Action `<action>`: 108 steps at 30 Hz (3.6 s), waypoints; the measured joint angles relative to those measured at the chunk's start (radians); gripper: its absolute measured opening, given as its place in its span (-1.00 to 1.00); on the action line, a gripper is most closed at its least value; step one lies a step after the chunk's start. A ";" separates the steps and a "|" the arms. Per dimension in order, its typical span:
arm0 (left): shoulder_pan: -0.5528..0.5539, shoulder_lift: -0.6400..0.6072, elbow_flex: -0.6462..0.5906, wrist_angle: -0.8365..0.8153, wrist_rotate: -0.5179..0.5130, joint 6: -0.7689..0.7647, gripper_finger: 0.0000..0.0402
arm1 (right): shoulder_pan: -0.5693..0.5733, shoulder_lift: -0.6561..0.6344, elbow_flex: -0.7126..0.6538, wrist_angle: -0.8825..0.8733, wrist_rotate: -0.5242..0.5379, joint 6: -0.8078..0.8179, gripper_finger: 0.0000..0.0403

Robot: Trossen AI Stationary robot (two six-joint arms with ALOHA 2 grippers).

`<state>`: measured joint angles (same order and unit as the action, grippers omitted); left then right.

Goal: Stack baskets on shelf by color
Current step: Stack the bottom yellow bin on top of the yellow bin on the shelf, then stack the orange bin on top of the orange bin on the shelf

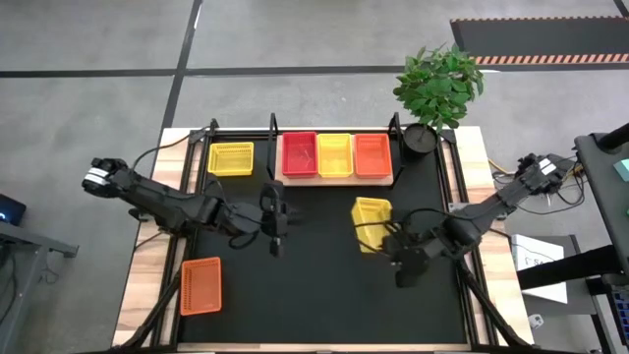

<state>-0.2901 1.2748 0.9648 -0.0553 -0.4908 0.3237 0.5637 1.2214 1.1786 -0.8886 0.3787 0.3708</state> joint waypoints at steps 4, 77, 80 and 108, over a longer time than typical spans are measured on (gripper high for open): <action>0.000 -0.055 -0.073 0.059 -0.008 -0.004 -0.71 | -0.077 0.110 0.136 -0.070 -0.002 -0.127 -0.96; 0.008 -0.224 -0.241 0.101 -0.046 0.024 -0.71 | -0.844 0.765 0.798 -0.281 -0.248 -0.696 -0.65; 0.008 -0.224 -0.241 0.101 -0.046 0.024 -0.71 | -0.844 0.760 0.804 -0.289 -0.248 -0.696 -0.57; 0.010 -0.224 -0.252 0.102 -0.048 -0.013 -0.71 | -0.802 0.725 0.802 -0.413 -0.256 -0.712 -0.96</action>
<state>-0.2806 1.0508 0.7130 0.0470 -0.5384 0.3104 -0.2387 1.9466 1.9804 -1.3016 0.1225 -0.3411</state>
